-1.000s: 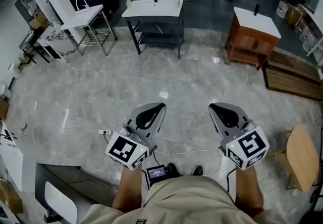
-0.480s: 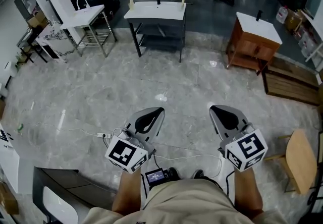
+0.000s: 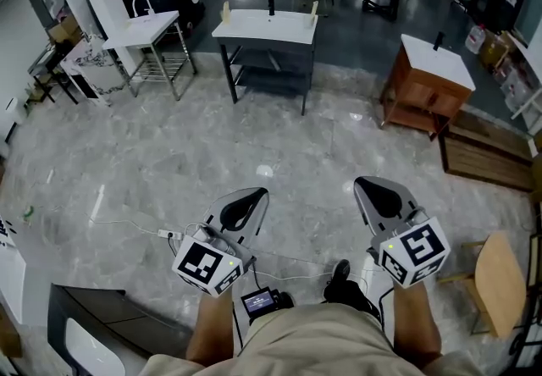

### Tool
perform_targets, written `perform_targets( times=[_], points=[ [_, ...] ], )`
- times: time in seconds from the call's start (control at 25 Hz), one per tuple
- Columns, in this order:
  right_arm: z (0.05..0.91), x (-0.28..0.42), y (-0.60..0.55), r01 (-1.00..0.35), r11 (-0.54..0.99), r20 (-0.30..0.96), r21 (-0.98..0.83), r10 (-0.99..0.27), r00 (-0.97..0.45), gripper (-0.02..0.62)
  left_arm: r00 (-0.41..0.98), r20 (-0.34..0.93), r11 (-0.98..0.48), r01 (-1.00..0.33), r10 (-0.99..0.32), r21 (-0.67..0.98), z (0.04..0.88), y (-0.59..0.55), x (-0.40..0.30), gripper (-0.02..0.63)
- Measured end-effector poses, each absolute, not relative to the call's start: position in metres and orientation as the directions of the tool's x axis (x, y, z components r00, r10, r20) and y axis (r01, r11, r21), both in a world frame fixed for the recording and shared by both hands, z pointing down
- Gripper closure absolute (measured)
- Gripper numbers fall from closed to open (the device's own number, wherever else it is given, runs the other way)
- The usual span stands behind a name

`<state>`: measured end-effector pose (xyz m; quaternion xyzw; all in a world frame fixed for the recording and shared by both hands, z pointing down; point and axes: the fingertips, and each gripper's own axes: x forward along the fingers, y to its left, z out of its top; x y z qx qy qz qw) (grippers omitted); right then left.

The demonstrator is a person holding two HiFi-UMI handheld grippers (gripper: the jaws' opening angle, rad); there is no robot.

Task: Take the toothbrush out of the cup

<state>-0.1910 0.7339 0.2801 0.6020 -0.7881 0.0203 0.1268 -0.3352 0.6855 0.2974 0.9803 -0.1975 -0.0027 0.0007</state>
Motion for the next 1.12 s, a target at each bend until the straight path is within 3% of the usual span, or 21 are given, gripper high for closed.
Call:
perform_targets(
  times=[0.2, 0.4, 0.88, 1.12],
  points=[
    [0.282, -0.154, 0.712, -0.957, 0.268, 0.209, 0.113, -0.948, -0.241, 0.591, 0.918, 0.008, -0.918, -0.396, -0.396, -0.010, 0.300, 0.662, -0.306, 0.600],
    [0.292, -0.072, 0.685, -0.958, 0.274, 0.182, 0.088, -0.950, -0.255, 0.591, 0.906, 0.033, -0.907, -0.420, -0.421, -0.034, 0.308, 0.637, -0.234, 0.600],
    [0.318, 0.218, 0.618, -0.963, 0.268, 0.203, -0.001, -0.943, -0.263, 0.591, 0.895, 0.074, -0.898, -0.439, -0.439, -0.014, 0.319, 0.556, 0.045, 0.600],
    [0.302, 0.301, 0.599, -0.962, 0.271, 0.158, -0.027, -0.949, -0.272, 0.591, 0.906, 0.084, -0.909, -0.411, -0.415, -0.065, 0.295, 0.534, 0.141, 0.600]
  ],
)
